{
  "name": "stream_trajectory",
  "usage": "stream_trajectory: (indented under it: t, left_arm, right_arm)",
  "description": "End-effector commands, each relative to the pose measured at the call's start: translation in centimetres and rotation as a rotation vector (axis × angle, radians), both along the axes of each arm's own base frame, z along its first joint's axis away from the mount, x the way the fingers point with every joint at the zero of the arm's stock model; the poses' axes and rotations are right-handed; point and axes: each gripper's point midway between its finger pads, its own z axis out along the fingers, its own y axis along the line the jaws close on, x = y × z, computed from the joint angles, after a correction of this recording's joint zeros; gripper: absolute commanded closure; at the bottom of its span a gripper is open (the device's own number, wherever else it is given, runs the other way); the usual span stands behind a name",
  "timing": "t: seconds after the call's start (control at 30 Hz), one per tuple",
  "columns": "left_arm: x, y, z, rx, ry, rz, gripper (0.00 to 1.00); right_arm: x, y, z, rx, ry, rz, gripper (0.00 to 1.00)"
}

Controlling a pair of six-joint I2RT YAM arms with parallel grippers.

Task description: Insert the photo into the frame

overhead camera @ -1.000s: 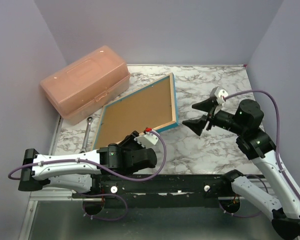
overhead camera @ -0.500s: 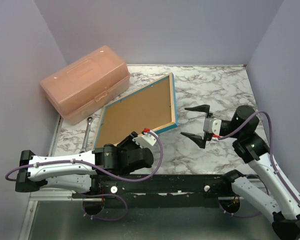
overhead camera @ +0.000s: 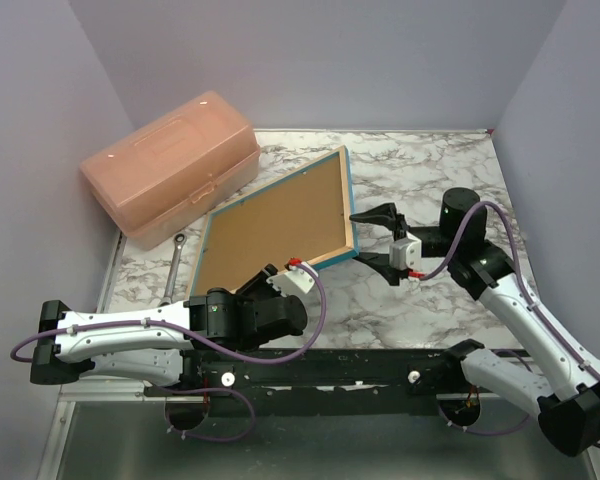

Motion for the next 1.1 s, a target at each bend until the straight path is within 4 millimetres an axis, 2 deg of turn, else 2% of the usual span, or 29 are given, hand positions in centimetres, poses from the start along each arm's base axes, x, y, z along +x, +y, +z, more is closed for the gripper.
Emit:
stream_trajectory:
  t: [0.0, 0.27, 0.43, 0.57, 0.77, 0.93, 1.07]
  left_arm:
    - [-0.4, -2.5, 1.7, -0.202, 0.027, -0.001, 0.90]
    - [-0.5, -2.5, 1.7, -0.196, 0.036, 0.001, 0.90]
    - [-0.6, -2.3, 2.2, -0.223, 0.040, 0.002, 0.90]
    - [-0.6, -2.2, 3.0, -0.255, 0.036, -0.004, 0.87]
    - [-0.5, -2.2, 4.8, -0.306, 0.018, -0.020, 0.70]
    - [-0.4, -2.0, 5.9, -0.346, -0.003, -0.022, 0.55]
    - [-0.2, -1.7, 6.8, -0.377, -0.022, -0.017, 0.38]
  right_arm:
    - [-1.1, 1.6, 1.5, 0.029, -0.082, 0.121, 0.21]
    - [-0.6, 3.6, -0.7, -0.028, -0.077, 0.159, 0.25]
    - [0.6, 3.7, -1.9, -0.076, -0.092, 0.118, 0.41]
    - [0.5, 3.6, -1.9, -0.078, -0.094, 0.114, 0.50]
    - [-0.9, 2.8, -1.4, -0.081, -0.090, 0.111, 0.61]
    - [-2.8, 1.8, -0.8, -0.076, -0.076, 0.123, 0.70]
    - [-4.4, 1.2, -0.5, -0.073, -0.044, 0.146, 0.78]
